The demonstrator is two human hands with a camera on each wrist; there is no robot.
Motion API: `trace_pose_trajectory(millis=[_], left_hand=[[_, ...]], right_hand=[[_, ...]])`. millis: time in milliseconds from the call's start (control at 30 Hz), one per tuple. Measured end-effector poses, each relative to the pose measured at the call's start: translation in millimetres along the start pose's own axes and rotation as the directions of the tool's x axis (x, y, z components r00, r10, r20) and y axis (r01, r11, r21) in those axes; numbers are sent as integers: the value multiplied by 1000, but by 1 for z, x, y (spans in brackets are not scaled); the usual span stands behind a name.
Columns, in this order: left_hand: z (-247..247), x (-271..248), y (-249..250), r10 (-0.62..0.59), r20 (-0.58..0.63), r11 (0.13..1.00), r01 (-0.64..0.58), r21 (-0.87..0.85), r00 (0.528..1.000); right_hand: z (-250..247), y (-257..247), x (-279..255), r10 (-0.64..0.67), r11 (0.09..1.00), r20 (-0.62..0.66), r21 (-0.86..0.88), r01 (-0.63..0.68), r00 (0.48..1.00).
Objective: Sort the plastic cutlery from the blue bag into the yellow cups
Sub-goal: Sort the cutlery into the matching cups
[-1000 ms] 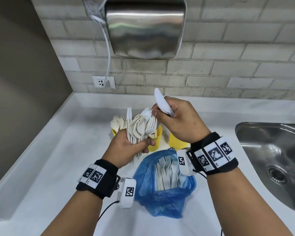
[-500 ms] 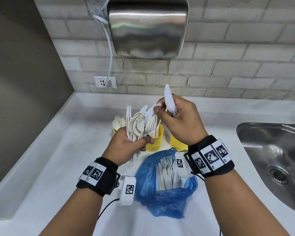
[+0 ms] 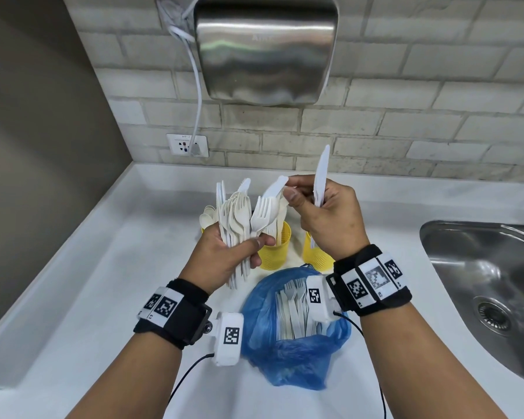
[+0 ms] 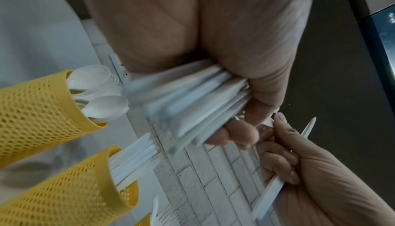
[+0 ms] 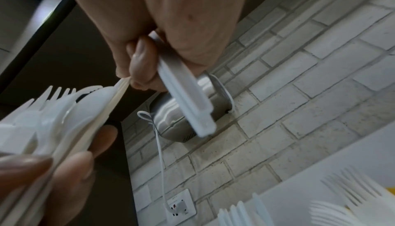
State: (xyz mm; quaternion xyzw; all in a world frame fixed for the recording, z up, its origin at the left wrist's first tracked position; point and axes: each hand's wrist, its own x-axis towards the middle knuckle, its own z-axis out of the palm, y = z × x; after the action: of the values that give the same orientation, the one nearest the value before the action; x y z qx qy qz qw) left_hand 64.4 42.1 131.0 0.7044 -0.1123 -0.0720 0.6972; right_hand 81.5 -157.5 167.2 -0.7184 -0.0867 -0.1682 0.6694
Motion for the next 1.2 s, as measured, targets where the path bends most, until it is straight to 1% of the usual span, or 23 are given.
trace_pose_trajectory(millis=[100,233,300,400,433,533,700,800,900,967,1067,1133,1200], left_hand=[[0,1,1,-1,2,1000,1,-12,1000],[-1,1,-1,-20,15,1000,20,-17,1000],[-2,1,0,-26,27,1000,26,-12,999],[0,2,1,-37,40,999,38,-13,999],[0,2,1,-41,40,999,42,-17,998],[1,4,-2,-38,1,999,38,-37,999],[-1,10,0,2,-72,999,-5,-38,997],[0,13,0,16,-76,999,-19,-45,997],[0,17,-1,11,-68,998,-15,-60,998],[2,17,-3,13,-59,997,-17,-70,998],[2,18,-4,22,-61,996,-27,-87,998],[2,20,-5,37,-49,996,-41,-73,998],[4,22,-4,43,-23,998,-44,-41,999]], right_hand=[[0,0,-1,53,997,49,60,-55,997],[0,0,1,83,989,30,123,-86,996],[0,1,2,85,983,49,156,-92,995],[1,4,2,94,986,118,126,-109,989],[2,4,3,92,989,119,103,-105,989],[2,5,6,90,993,60,73,-94,994],[4,5,13,116,967,-25,233,-107,993],[8,4,13,142,951,27,272,-144,989],[12,8,13,169,956,93,225,-186,981],[13,12,14,180,958,75,212,-192,981],[15,15,15,167,946,1,281,-160,986],[18,19,13,156,937,18,313,-154,988],[20,24,12,152,940,51,300,-161,987]])
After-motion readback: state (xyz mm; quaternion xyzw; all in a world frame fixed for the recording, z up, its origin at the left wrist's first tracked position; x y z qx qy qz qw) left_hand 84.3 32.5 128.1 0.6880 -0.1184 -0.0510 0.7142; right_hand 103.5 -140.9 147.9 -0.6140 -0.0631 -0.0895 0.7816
